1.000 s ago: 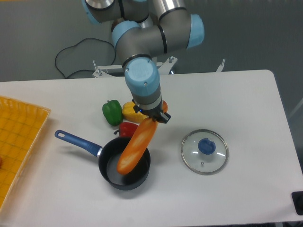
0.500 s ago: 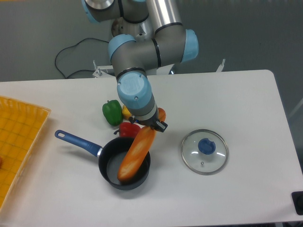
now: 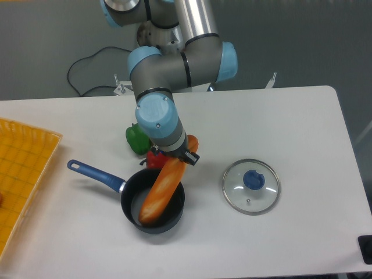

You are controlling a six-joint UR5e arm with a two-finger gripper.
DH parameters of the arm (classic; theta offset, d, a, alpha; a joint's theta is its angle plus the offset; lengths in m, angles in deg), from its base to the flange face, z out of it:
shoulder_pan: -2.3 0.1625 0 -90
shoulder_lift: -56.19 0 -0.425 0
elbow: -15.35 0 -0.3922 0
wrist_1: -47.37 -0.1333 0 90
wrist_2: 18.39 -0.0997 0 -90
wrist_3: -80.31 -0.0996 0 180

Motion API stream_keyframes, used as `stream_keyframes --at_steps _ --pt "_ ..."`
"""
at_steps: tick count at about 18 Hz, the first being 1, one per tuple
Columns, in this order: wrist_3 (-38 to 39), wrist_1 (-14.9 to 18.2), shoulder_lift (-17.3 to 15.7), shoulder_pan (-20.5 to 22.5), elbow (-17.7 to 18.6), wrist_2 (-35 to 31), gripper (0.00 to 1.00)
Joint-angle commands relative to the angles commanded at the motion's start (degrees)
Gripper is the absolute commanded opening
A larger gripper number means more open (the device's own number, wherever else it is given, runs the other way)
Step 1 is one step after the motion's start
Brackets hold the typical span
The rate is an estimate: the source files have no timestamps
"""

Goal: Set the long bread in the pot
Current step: 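Lower the bread into the dark saucepan, tilting it inside, then open the gripper to release the bread and raise away from the saucepan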

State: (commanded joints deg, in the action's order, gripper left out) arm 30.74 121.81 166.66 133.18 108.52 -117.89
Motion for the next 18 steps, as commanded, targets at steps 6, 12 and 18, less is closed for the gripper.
stream_keyframes --at_steps 6,12,18 --pt "0.0 -0.1 0.4 -0.3 -0.8 -0.1 0.95" --pt "-0.6 0.1 -0.6 -0.1 -0.8 0.1 1.00" --pt "-0.3 0.1 -4.1 2.2 -2.2 0.4 1.00"
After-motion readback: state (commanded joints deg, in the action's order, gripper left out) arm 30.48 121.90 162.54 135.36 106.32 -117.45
